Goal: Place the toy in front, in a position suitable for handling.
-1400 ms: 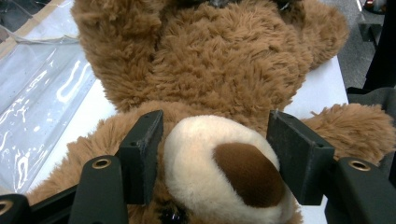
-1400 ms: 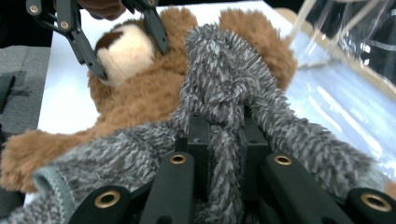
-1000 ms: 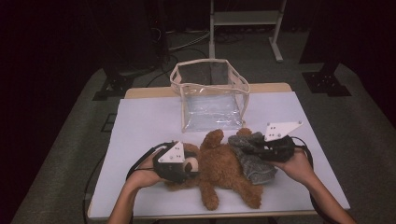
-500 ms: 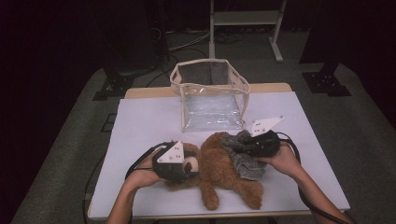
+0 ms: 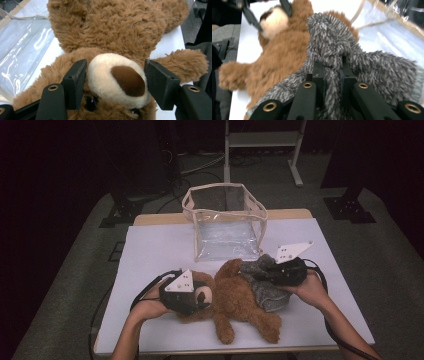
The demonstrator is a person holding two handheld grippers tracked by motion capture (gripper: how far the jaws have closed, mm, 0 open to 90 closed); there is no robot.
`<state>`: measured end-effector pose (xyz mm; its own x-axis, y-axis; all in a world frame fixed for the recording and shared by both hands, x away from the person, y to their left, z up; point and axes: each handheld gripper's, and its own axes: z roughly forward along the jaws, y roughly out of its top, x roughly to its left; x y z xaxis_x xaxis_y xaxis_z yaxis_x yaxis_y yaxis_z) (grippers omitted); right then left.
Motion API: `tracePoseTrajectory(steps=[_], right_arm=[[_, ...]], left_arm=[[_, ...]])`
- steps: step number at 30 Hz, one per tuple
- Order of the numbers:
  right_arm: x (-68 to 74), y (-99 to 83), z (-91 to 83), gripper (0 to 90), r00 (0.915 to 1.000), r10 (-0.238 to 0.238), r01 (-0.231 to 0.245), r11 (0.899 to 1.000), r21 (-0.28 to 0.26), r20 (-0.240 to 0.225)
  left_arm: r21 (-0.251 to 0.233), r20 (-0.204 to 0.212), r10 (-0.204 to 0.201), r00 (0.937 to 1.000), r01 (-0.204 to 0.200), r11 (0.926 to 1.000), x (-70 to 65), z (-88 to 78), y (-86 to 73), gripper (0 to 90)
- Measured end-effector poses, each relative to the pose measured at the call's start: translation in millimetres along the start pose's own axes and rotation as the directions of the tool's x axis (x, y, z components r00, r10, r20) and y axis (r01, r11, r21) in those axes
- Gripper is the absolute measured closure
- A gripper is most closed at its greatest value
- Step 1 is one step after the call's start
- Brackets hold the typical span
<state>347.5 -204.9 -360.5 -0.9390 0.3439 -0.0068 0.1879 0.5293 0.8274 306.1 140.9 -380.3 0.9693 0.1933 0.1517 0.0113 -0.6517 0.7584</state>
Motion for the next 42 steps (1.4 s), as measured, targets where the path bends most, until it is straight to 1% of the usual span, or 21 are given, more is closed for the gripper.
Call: tracePoseTrajectory(steps=[3,5,8,11,13,14,16,18,21,23,24,27,30,32,33,34,35,36,37,40,42], right_arm=[[-3.2,-5.2,5.5,78.8,0.9998,-0.01,0.009,0.999,0.041,0.019],[-7.4,-15.2,3.9,78.8,0.9996,0.021,-0.021,0.999,0.036,0.02],[-14.5,-35.8,-5.1,78.8,0.997,0.056,-0.058,0.998,0.037,0.054],[-23.5,-56.0,-16.9,78.5,0.9891,0.109,-0.115,0.992,0.058,0.099],[-25.9,-60.8,-24.4,78.5,0.9859,0.132,-0.137,0.99,0.035,0.103],[-25.4,-58.7,-30.5,78.5,0.9856,0.136,-0.137,0.991,0.0,0.1],[-22.8,-52.2,-34.3,78.5,0.9871,0.127,-0.125,0.992,-0.027,0.098],[-18.8,-38.9,-33.5,78.5,0.9914,0.096,-0.093,0.995,-0.045,0.088],[-14.9,-24.2,-24.3,78.5,0.9951,0.061,-0.058,0.998,-0.039,0.078],[-12.6,-19.2,-15.2,78.5,0.9966,0.041,-0.04,0.999,-0.017,0.072],[-12.5,-19.8,-11.1,78.4,0.9971,0.033,-0.033,0.999,-0.005,0.068],[-15.0,-32.9,-4.5,78.4,0.9964,0.063,-0.065,0.998,0.026,0.057],[-18.0,-42.1,-9.6,78.5,0.9926,0.109,-0.11,0.994,0.009,0.053],[-16.8,-37.4,-13.8,78.5,0.9934,0.099,-0.099,0.995,0.001,0.058],[-15.3,-32.4,-14.9,78.5,0.9945,0.092,-0.092,0.996,-0.007,0.051],[-10.1,-20.7,-13.8,78.5,0.997,0.069,-0.068,0.997,-0.029,0.035],[-10.1,-20.7,-13.8,78.5,0.997,0.069,-0.068,0.997,-0.029,0.035],[-3.8,-12.5,-8.4,78.5,0.9991,0.042,-0.042,0.998,-0.041,0.004],[-0.7,-11.0,-4.6,78.5,0.9996,0.028,-0.028,0.999,-0.036,-0.001],[4.8,-14.5,2.3,78.5,0.9998,0.019,-0.019,0.999,-0.027,-0.005],[6.1,-31.3,2.6,78.5,0.9978,0.064,-0.065,0.996,-0.068,-0.019]], left_arm=[[-0.006,0.001,-0.002,1.0,0.002,1.0,-0.8,0.3,-1.1,36.3],[-0.007,0.001,-0.003,1.0,0.003,1.0,-0.7,0.5,-1.1,36.4],[-0.007,-0.001,-0.002,1.0,0.002,1.0,-0.9,0.9,-0.6,36.5],[0.001,0.001,0.01,0.9999,-0.01,0.9999,-2.5,0.9,1.0,36.2],[0.001,0.005,0.012,0.9999,-0.012,0.9999,-2.8,1.6,1.3,36.2],[0.0,0.009,0.011,0.9999,-0.011,0.9999,-2.9,2.1,1.2,36.2],[0.0,0.011,0.012,0.9999,-0.012,0.9999,-3.0,3.1,1.3,36.2],[0.002,0.012,0.016,0.9998,-0.016,0.9999,-3.8,4.0,1.9,36.2],[0.006,0.011,0.02,0.9997,-0.021,0.9998,-4.8,3.8,2.0,36.3],[0.005,0.01,0.023,0.9997,-0.023,0.9997,-5.1,3.6,1.5,36.3],[0.005,0.01,0.024,0.9997,-0.024,0.9997,-5.1,3.5,1.3,36.3],[-0.002,0.011,0.022,0.9997,-0.022,0.9998,-4.9,3.7,1.0,36.3],[-0.001,0.011,0.023,0.9997,-0.023,0.9997,-4.7,4.0,1.4,36.3],[0.001,0.01,0.024,0.9997,-0.024,0.9997,-5.3,4.2,1.8,36.3],[0.008,0.009,0.029,0.9995,-0.029,0.9995,-5.8,4.0,2.6,36.3],[0.009,0.009,0.029,0.9995,-0.029,0.9995,-5.7,3.9,2.7,36.3],[0.009,0.009,0.029,0.9995,-0.029,0.9995,-5.7,3.9,2.7,36.3],[0.007,0.009,0.028,0.9996,-0.028,0.9996,-5.5,3.9,2.5,36.3],[0.003,0.008,0.024,0.9997,-0.024,0.9997,-5.3,3.7,1.7,36.3],[0.004,0.008,0.023,0.9997,-0.023,0.9997,-5.0,3.2,1.2,36.4],[0.001,0.005,0.021,0.9998,-0.021,0.9998,-4.6,3.2,1.3,36.5]])
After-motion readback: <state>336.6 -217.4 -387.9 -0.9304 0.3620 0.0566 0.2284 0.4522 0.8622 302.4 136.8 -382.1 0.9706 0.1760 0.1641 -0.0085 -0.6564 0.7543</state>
